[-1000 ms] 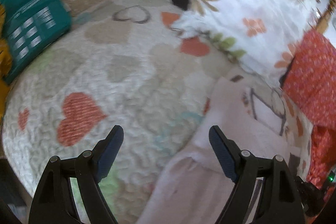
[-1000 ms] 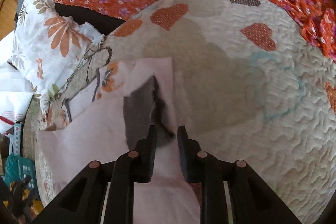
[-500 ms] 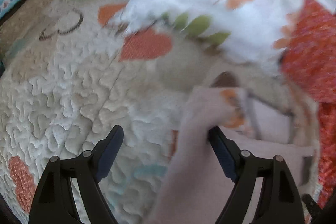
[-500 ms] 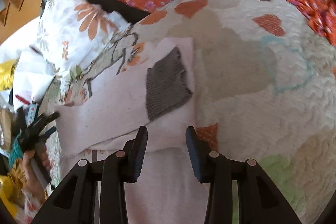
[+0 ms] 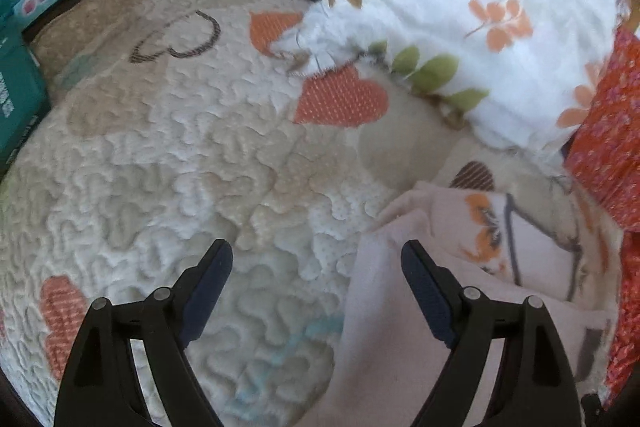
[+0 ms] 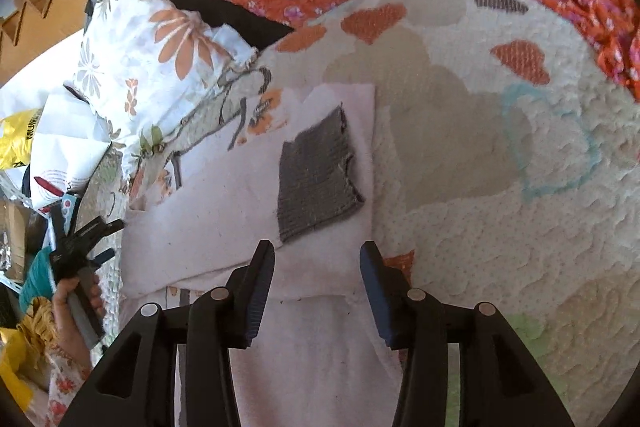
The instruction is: Fold small clothes
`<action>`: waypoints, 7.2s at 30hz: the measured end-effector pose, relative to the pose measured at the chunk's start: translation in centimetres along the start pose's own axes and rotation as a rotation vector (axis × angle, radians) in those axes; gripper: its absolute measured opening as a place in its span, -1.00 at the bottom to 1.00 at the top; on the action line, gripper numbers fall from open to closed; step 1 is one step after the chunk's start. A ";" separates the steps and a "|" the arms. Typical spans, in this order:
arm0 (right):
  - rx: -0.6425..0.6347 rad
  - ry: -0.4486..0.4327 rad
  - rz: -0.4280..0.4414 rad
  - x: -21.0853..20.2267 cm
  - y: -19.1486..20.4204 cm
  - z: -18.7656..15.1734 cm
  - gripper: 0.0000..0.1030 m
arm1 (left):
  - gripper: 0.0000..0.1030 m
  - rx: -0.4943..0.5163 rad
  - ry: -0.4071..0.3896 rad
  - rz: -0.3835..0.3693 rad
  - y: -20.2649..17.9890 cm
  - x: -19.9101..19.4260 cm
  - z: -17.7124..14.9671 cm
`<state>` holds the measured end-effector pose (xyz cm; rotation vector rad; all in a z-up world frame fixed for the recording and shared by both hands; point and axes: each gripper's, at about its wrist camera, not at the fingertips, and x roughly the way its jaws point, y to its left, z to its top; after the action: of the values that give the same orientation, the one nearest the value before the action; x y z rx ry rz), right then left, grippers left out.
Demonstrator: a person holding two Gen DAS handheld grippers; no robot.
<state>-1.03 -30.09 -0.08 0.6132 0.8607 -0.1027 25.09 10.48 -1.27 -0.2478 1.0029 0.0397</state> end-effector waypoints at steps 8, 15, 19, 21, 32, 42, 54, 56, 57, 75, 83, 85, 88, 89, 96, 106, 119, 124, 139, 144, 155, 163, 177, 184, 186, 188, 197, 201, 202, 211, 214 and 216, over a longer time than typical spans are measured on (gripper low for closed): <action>-0.108 -0.035 -0.065 0.6 2.0 -0.5 -0.05 | 0.66 0.140 0.048 0.018 0.1 -2.2 -5.2; 0.024 0.069 -0.094 1.8 -0.5 -2.2 0.01 | 0.66 0.194 0.128 0.012 1.6 -2.5 -9.3; 0.023 0.065 -0.096 -0.8 -1.1 -4.0 0.15 | 0.66 0.202 0.134 -0.021 2.9 -3.6 -11.4; 0.041 0.060 -0.098 -2.0 -2.2 -5.1 0.15 | 0.66 0.206 0.137 -0.055 3.7 -4.6 -12.3; 0.233 0.012 0.135 -6.6 -7.2 -13.6 0.15 | 0.42 0.075 0.168 -0.307 7.5 -9.8 -19.3; 0.361 0.110 0.375 -6.9 -7.4 -18.9 0.15 | 0.33 -0.070 0.313 -0.562 9.2 -11.1 -25.7; 0.267 0.232 0.460 -6.4 -4.0 -23.8 0.15 | 0.28 -0.125 0.385 -0.578 10.1 -11.0 -29.2; 0.240 0.246 0.449 -6.4 -3.3 -24.6 0.15 | 0.28 -0.159 0.339 -0.541 11.3 -11.8 -29.5; 0.231 0.247 0.444 -6.4 -3.1 -24.9 0.15 | 0.28 -0.170 0.312 -0.527 11.8 -12.1 -29.2; 0.204 0.326 0.470 -5.5 -2.3 -27.2 0.15 | -0.36 -0.148 0.344 -0.474 11.1 -11.0 -31.1; 0.096 0.346 0.359 -4.5 -0.1 -28.7 -0.18 | -0.06 -0.115 0.389 -0.463 10.1 -10.3 -31.8; 0.079 0.338 0.300 -4.4 0.0 -28.7 -0.79 | -0.68 -0.098 0.390 -0.428 10.0 -10.5 -31.6; 0.092 0.325 0.287 -4.6 -0.4 -28.5 -0.83 | -0.87 -0.179 0.359 -0.491 11.2 -11.7 -30.2; 0.091 0.301 0.297 -5.3 -0.5 -28.3 -0.84 | -0.87 -0.191 0.320 -0.501 11.8 -12.8 -29.6; 0.040 0.282 0.467 -11.7 -0.3 -29.7 -0.86 | -0.87 -0.147 0.283 -0.565 14.1 -19.2 -31.2; -0.062 0.307 0.418 -12.8 2.6 -30.2 -0.86 | -0.87 -0.103 0.253 -0.554 12.7 -18.9 -29.8; -0.173 0.089 0.320 -8.6 8.0 -11.7 -0.85 | -0.86 -0.163 0.192 -0.548 2.9 -10.3 -12.5; -0.163 0.101 0.232 -2.5 8.6 -6.4 -0.85 | -0.86 -0.150 0.211 -0.512 0.1 -5.8 -8.9; 0.010 0.135 0.291 9.3 4.5 2.5 -0.62 | -0.32 -0.167 0.253 -0.483 -4.1 1.8 -4.4; 0.072 0.109 0.308 9.8 2.9 3.5 -0.01 | 0.21 -0.193 0.188 -0.485 -3.2 0.3 -3.7; 0.074 0.024 0.199 5.5 2.0 4.3 0.39 | 0.36 -0.174 0.132 -0.340 1.0 -2.0 -3.6; -0.137 0.052 0.121 4.5 6.6 1.5 0.40 | 0.36 0.150 0.212 -0.189 1.4 -3.6 -6.8; -0.490 0.193 0.102 11.3 22.7 -7.4 -0.09 | 0.25 0.139 0.177 0.062 8.9 -5.7 -7.0; -0.739 0.238 -0.026 19.7 33.6 -8.1 -0.10 | 0.26 -0.001 0.141 -0.094 10.8 -8.1 -5.1; -0.760 0.232 -0.037 21.6 35.8 -7.6 -0.10 | 0.26 -0.017 0.135 -0.092 11.5 -8.2 -4.8; -0.767 0.241 -0.035 23.4 37.8 -7.4 -0.10 | 0.26 -0.044 0.138 -0.094 11.2 -8.0 -4.5; -0.655 0.238 -0.045 19.8 35.8 -5.6 0.05 | 0.30 -0.090 0.148 -0.146 11.7 -8.0 -4.5; -0.624 0.215 -0.073 14.5 30.3 -5.1 0.07 | 0.30 -0.053 0.135 -0.148 10.2 -8.5 -5.5; -0.619 0.208 -0.084 13.5 29.1 -5.2 0.07 | 0.30 -0.025 0.128 -0.155 9.3 -8.8 -6.0; -0.325 0.173 -0.255 4.5 8.5 -4.4 0.06 | 0.30 0.219 0.191 -0.153 1.2 -6.9 -11.6; -0.111 0.103 -0.329 1.8 0.6 -3.4 0.34 | 0.30 0.227 0.238 -0.095 0.6 -4.8 -13.0; 0.060 0.108 -0.270 0.6 -2.4 -2.4 0.33 | 0.30 0.271 0.204 -0.044 -0.1 -5.1 -13.6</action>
<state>-3.03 -30.70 -2.82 0.5590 1.0457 -0.3435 11.10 7.79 -3.97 -0.0255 1.1924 -0.1633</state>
